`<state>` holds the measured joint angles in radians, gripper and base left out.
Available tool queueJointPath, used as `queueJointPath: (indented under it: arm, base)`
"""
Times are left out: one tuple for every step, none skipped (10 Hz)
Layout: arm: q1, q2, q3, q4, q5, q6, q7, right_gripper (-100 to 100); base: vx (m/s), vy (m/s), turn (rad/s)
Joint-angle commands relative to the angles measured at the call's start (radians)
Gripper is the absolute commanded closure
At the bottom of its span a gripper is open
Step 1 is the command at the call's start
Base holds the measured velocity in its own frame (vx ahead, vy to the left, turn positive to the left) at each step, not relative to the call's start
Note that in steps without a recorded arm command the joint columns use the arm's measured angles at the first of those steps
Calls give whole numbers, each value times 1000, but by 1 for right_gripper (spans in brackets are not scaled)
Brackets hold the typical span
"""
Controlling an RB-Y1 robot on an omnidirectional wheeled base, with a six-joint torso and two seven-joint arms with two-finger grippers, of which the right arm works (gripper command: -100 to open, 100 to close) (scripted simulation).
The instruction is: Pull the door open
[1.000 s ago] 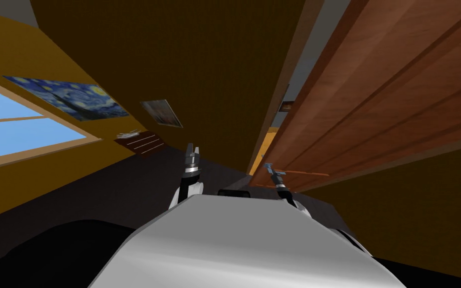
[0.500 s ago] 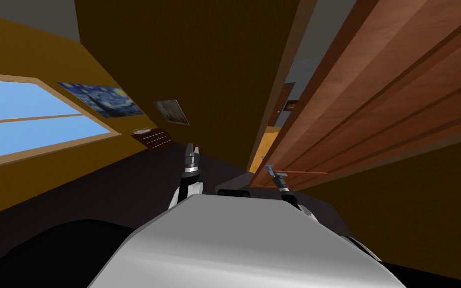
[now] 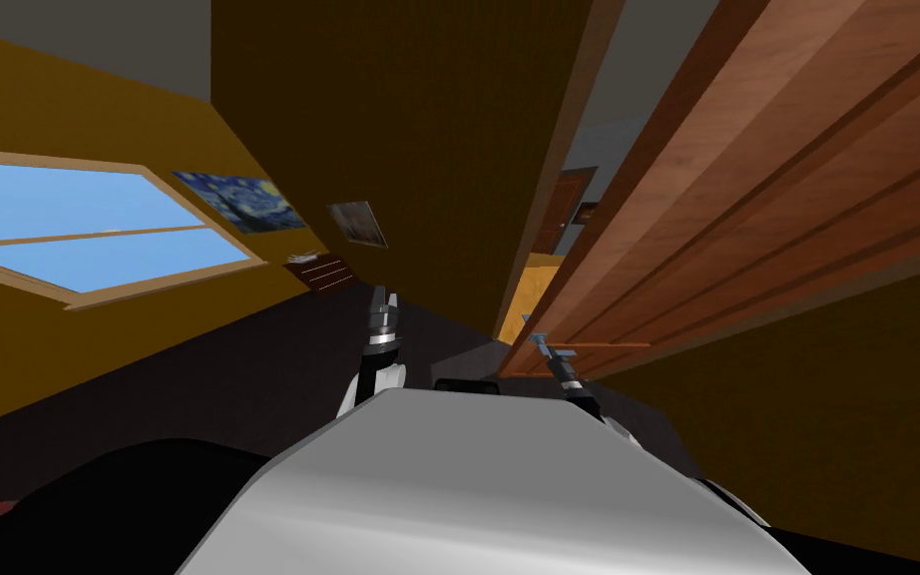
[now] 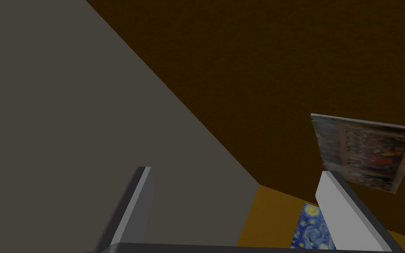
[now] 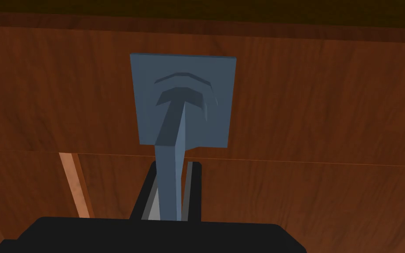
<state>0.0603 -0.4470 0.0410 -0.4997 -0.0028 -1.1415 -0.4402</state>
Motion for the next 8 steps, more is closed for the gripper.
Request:
queueJointPath:
  arm:
    - [13,-4,5,1,3,-23,-7,100]
    - [19,-8,6,7,4,-38,-11,100]
    - [19,-8,6,7,4,-38,-11,100]
    - [29,-15,9,17,5,-62,-17,100]
    - [35,-20,10,24,6,-78,-21,100]
    - [41,-24,12,30,7,-93,-25,100]
    - [47,-28,13,36,8,-107,-29,100]
    - [54,-33,15,43,9,-124,-33,100]
  base:
    - [-229,-106,203]
    - [-218,-130,210]
    - [-149,-65,83]
    - [-184,-25,163]
    - [-213,-99,231]
    - [-215,-104,234]
    - [-229,-102,155]
    - [-237,-95,207]
